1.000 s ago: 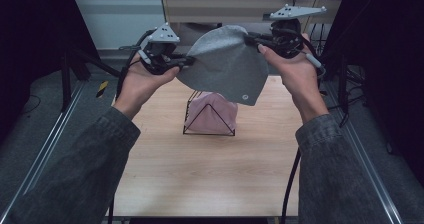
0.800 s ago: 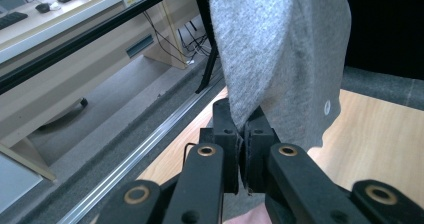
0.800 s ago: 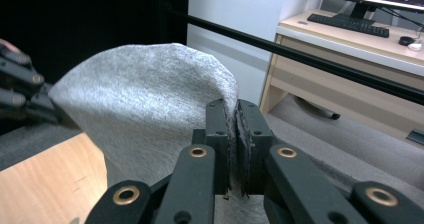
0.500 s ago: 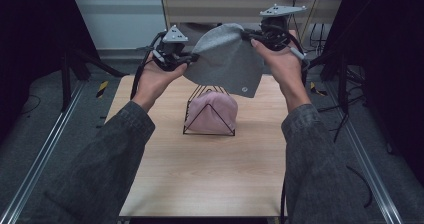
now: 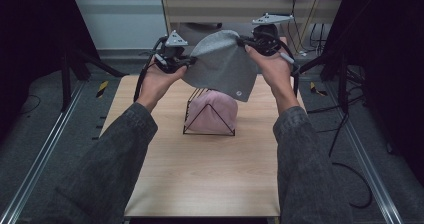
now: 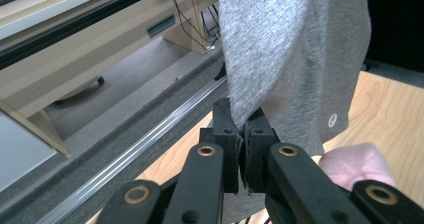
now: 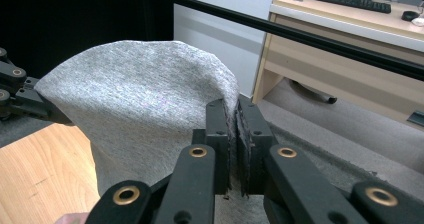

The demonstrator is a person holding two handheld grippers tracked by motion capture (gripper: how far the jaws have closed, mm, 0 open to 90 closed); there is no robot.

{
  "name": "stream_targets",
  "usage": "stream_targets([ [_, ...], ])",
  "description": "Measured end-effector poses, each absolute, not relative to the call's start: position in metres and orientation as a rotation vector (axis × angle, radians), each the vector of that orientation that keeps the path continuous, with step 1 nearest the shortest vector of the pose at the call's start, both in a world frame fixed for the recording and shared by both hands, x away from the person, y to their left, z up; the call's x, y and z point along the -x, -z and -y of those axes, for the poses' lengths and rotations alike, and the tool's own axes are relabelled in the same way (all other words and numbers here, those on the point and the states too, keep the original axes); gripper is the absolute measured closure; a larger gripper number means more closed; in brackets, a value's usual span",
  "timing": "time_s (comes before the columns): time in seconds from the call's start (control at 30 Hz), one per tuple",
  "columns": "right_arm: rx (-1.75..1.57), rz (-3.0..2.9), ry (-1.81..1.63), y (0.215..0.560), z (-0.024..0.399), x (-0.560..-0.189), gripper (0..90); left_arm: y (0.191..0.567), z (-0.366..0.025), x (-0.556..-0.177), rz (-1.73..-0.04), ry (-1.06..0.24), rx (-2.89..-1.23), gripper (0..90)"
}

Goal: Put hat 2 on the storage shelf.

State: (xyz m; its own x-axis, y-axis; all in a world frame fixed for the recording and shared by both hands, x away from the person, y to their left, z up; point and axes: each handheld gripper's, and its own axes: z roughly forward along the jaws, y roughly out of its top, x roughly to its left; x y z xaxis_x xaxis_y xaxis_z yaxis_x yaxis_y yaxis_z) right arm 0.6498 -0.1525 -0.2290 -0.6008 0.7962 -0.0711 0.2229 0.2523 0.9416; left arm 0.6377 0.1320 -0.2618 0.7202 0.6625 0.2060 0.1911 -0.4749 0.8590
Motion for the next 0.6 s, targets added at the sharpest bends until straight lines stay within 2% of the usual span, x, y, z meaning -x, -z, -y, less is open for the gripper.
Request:
stream_targets([
  [0.6,-0.914,-2.057,-1.343,0.254,0.138,-0.645,85.4,0.294,-0.148,-0.628,-0.696,-0.643,-2.047,87.4],
])
